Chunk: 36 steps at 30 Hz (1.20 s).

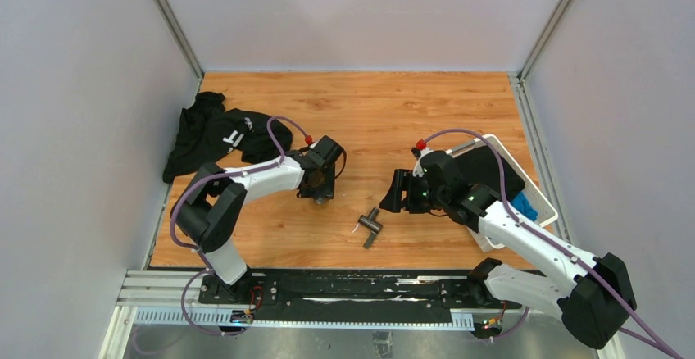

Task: Install the water faucets
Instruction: Place the water faucet at the center of the board.

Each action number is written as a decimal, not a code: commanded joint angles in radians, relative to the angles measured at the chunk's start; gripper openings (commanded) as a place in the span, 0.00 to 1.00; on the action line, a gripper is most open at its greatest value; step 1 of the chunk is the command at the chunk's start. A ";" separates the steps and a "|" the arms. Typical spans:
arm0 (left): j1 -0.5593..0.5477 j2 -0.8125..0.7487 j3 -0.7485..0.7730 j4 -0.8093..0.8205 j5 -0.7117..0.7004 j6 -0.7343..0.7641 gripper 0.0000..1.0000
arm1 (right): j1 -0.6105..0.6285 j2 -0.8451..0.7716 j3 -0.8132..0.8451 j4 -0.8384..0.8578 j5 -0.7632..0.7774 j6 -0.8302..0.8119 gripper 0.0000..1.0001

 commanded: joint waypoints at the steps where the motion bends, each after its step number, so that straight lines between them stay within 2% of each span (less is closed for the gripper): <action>1: -0.007 -0.023 -0.019 0.029 -0.006 -0.007 0.50 | -0.011 0.004 0.000 -0.018 -0.013 -0.020 0.66; 5: -0.007 -0.030 -0.012 0.024 -0.007 0.003 0.50 | -0.011 0.006 -0.002 -0.017 -0.014 -0.020 0.66; 10: -0.007 -0.028 -0.004 0.010 -0.023 0.008 0.46 | -0.011 0.015 -0.002 -0.009 -0.022 -0.019 0.66; 12: -0.007 -0.034 -0.001 0.003 -0.036 0.008 0.50 | -0.012 0.019 0.000 -0.008 -0.026 -0.019 0.66; 14: -0.007 -0.048 -0.003 0.001 -0.046 0.011 0.64 | -0.011 0.023 0.001 -0.006 -0.027 -0.021 0.66; 15: -0.007 -0.056 -0.005 0.003 -0.049 0.013 0.68 | -0.011 0.025 0.002 -0.006 -0.027 -0.021 0.66; 18: -0.007 -0.089 -0.013 0.004 -0.061 0.016 0.73 | -0.012 0.028 0.003 -0.004 -0.029 -0.022 0.66; 23: -0.007 -0.174 -0.015 -0.020 -0.080 0.017 0.75 | -0.011 0.029 0.006 -0.005 -0.025 -0.021 0.66; 29: -0.007 -0.412 -0.051 -0.081 -0.041 0.018 0.76 | 0.014 0.051 -0.016 -0.012 0.020 -0.026 0.66; 36: -0.007 -0.784 -0.144 -0.079 0.035 -0.025 0.78 | 0.201 0.184 0.002 0.011 0.188 0.034 0.70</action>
